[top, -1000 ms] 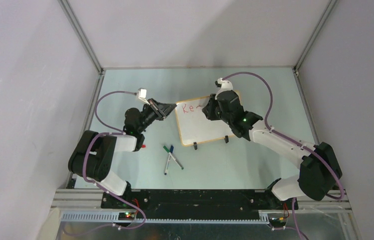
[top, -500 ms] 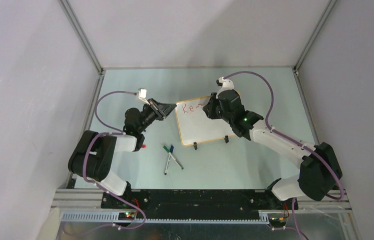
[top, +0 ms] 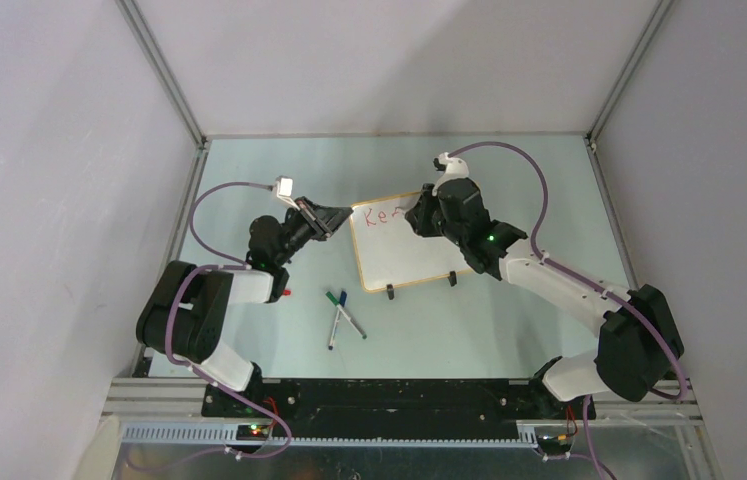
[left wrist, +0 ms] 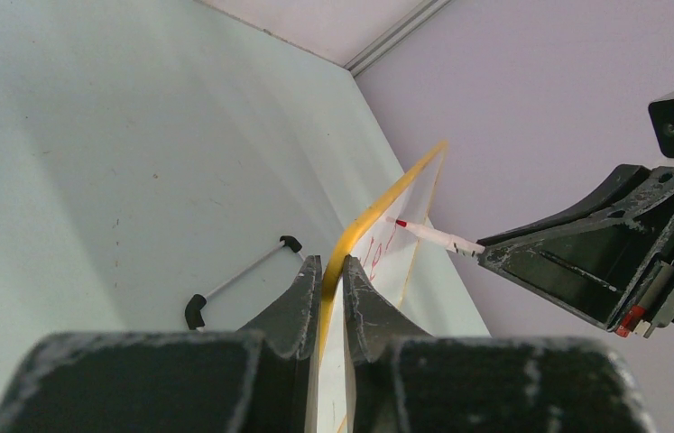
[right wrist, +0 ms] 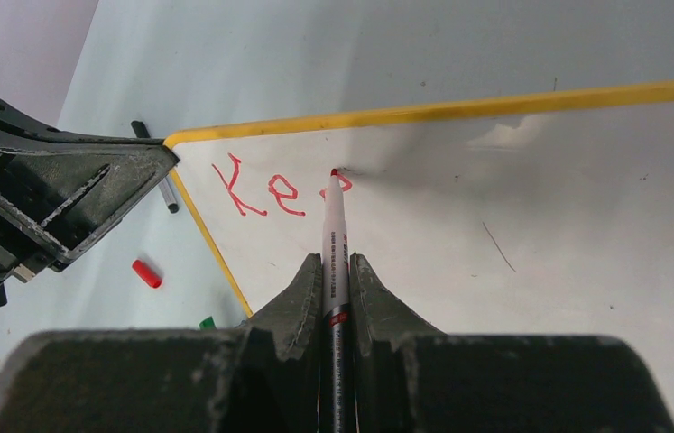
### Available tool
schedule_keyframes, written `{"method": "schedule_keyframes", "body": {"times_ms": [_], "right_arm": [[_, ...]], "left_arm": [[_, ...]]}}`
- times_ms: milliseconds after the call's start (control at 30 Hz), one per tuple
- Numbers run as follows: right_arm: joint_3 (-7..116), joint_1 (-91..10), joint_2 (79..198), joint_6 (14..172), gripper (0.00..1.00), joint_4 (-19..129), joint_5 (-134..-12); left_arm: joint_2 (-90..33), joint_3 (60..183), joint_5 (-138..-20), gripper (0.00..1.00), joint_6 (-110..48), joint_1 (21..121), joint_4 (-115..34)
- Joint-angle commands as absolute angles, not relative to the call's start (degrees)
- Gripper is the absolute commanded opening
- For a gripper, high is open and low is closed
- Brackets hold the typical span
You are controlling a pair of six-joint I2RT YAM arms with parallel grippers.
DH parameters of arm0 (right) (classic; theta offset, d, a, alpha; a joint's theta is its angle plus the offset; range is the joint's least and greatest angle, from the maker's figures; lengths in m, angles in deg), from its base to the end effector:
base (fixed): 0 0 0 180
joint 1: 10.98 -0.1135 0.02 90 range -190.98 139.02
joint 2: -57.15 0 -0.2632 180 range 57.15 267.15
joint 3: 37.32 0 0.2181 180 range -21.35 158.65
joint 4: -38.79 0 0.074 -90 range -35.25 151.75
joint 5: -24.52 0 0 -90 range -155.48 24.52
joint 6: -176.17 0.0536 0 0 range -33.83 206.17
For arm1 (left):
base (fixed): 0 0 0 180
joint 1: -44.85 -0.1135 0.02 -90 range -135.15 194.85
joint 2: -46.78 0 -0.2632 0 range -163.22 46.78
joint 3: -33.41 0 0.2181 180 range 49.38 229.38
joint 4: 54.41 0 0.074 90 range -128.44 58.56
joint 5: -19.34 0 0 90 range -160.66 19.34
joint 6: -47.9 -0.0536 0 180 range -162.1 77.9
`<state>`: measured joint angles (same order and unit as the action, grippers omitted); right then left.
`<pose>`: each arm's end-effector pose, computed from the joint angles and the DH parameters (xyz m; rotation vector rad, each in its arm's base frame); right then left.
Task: Write a sentence on the whiteboard
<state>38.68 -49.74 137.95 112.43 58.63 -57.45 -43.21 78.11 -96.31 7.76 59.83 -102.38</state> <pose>0.2470 0.1887 0.3021 -0.1310 2.0410 0.5835 0.2795 -0.0988 0.2274 -0.1167 1.6599 -1.2204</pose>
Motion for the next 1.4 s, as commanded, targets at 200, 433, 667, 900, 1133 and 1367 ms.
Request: {"method": "schedule_keyframes", "body": {"times_ms": [200,433,667,900,1133,1367], "right_arm": [[41.83,-49.46,139.1,112.36,0.0,56.38,-58.74],[41.87,-49.56,139.24,112.28,0.0,56.7,-58.87],[41.91,-49.93,139.43,112.11,0.0,57.61,-59.06],[41.86,-50.38,139.3,111.8,0.0,58.89,-58.89],[41.88,-50.88,139.24,111.68,0.0,60.59,-58.0],[41.92,-51.22,139.17,111.71,0.0,62.03,-57.07]], "left_arm": [[-41.2,78.64,-95.89,0.0,6.41,60.27,-103.31],[-41.01,78.62,-95.85,0.0,6.24,60.25,-103.12],[-40.97,78.64,-95.89,0.0,6.16,60.3,-103.05],[-40.91,78.67,-95.89,0.0,6.13,60.28,-103.04],[-40.73,78.56,-95.79,0.0,6.15,60.24,-102.96],[-40.64,78.49,-95.8,0.0,6.11,60.25,-102.88]]}}
